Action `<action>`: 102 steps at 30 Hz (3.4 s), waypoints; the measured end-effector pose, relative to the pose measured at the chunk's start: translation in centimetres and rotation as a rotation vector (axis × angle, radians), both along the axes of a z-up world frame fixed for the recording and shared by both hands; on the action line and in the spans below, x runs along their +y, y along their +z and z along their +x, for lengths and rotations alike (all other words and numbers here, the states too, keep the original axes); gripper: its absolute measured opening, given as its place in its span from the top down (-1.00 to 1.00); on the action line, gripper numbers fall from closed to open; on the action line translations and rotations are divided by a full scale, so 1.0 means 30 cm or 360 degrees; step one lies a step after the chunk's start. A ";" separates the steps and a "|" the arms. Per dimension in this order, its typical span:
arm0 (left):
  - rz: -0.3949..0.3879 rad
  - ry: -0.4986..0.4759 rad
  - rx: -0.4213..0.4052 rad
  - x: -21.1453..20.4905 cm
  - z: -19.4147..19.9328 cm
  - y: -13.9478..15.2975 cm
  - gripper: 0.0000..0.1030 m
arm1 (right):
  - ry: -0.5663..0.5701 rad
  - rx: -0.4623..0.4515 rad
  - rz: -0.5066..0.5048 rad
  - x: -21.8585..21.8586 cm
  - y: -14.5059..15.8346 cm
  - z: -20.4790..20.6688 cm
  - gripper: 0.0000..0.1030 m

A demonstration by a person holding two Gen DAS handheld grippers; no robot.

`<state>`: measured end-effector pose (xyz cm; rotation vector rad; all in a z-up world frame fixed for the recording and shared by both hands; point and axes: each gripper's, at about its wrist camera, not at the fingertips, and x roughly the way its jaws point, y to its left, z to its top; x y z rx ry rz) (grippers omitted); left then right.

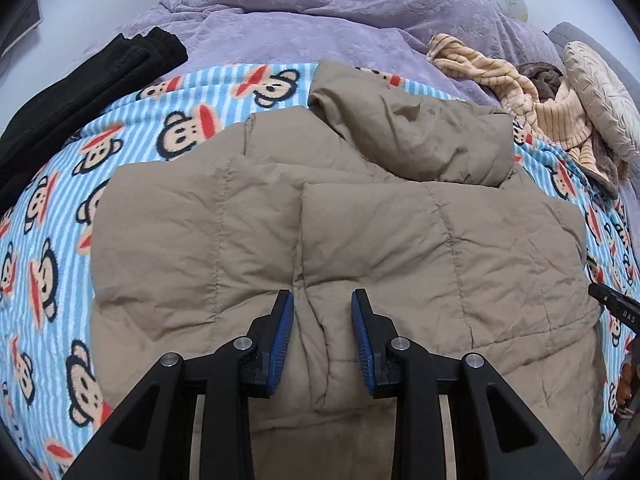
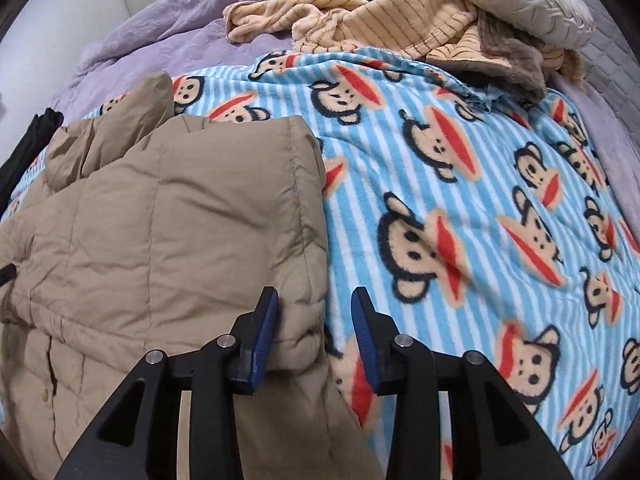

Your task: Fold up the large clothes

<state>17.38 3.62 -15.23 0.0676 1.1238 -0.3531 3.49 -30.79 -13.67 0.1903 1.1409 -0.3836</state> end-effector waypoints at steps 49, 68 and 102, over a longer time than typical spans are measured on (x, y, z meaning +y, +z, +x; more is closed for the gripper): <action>0.0294 0.0319 0.0361 0.242 -0.683 0.224 -1.00 | 0.0005 0.0289 0.0958 0.388 0.190 -0.452 -0.62; 0.0319 0.0207 0.0452 0.439 -0.846 0.095 -1.00 | -0.0414 0.0250 0.1019 0.509 0.100 -0.732 -0.65; -0.0735 0.0369 0.0902 0.620 -0.938 -0.101 -0.98 | -0.1083 -0.0111 0.1481 0.331 -0.101 -0.986 -0.67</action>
